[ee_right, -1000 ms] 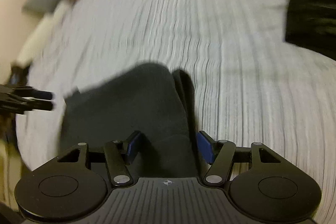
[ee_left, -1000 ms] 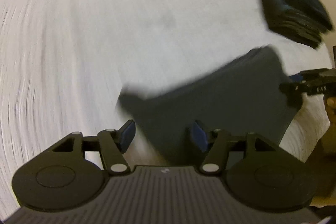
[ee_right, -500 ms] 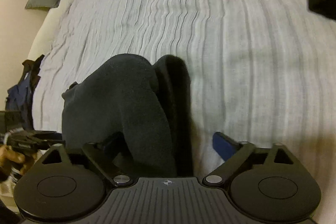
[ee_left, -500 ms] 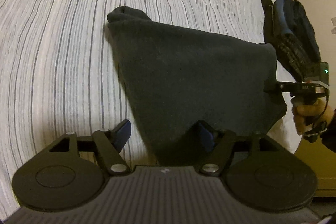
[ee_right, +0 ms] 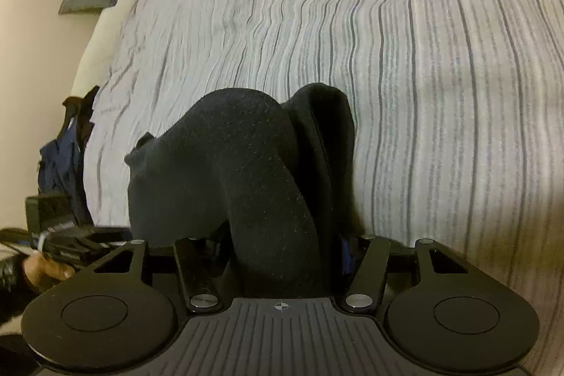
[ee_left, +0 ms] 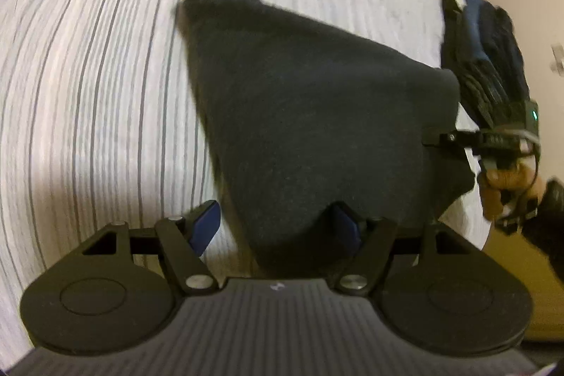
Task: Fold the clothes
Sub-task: 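Grasp the other bundle end with the left gripper while the right gripper holds, then lift the grey pants bundle with both grippers and carry it onto the clothes stack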
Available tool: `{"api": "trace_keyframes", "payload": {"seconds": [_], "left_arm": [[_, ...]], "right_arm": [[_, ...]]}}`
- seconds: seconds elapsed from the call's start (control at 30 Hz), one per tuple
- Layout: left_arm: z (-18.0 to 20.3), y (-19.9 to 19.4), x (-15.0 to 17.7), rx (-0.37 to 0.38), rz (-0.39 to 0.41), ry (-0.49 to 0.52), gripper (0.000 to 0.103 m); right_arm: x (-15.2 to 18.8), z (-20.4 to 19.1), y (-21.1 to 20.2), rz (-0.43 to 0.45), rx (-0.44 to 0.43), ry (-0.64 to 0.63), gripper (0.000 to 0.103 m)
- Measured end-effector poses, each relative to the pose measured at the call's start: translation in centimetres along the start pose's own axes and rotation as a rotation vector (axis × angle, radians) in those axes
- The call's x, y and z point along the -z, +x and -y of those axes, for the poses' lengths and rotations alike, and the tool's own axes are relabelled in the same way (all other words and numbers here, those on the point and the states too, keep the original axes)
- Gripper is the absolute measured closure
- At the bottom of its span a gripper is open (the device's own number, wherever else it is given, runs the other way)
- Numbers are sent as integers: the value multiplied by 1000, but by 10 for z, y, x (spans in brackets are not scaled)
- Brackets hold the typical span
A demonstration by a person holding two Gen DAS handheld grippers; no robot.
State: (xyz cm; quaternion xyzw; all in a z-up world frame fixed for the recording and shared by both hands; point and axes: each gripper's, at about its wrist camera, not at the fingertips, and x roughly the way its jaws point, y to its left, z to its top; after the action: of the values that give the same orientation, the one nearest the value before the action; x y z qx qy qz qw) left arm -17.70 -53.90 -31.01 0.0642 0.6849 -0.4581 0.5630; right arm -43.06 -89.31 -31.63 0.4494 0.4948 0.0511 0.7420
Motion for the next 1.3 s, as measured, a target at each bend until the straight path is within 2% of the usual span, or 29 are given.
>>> {"api": "trace_keyframes", "payload": {"seconds": [0.07, 0.1, 0.17, 0.27, 0.47, 0.6, 0.77, 0.9, 1.1, 1.3], "left_arm": [[1, 1, -1, 0, -5, -19, 54], [6, -1, -1, -7, 0, -7, 56], [15, -5, 0, -30, 14, 33, 69], [35, -25, 4, -50, 65, 93, 76], [73, -55, 5, -36, 139, 149, 76], [93, -53, -3, -25, 130, 193, 76], [113, -60, -22, 23, 124, 297, 77], [139, -74, -47, 65, 130, 404, 77], [191, -98, -90, 146, 152, 556, 77], [276, -101, -141, 206, 199, 688, 77]], "right_arm": [[3, -4, -5, 9, 6, 9, 58], [5, -6, -9, 16, 5, 15, 63], [11, -10, -18, 39, -3, 28, 66], [21, -22, -35, 78, -12, 23, 68], [41, -43, -77, 151, -27, 30, 68], [51, -46, -102, 194, -3, 42, 69], [65, -57, -120, 266, 51, 80, 68], [78, -69, -150, 362, 72, 129, 68], [78, -97, -200, 505, 111, 154, 68], [62, -113, -268, 638, 157, 155, 68]]}}
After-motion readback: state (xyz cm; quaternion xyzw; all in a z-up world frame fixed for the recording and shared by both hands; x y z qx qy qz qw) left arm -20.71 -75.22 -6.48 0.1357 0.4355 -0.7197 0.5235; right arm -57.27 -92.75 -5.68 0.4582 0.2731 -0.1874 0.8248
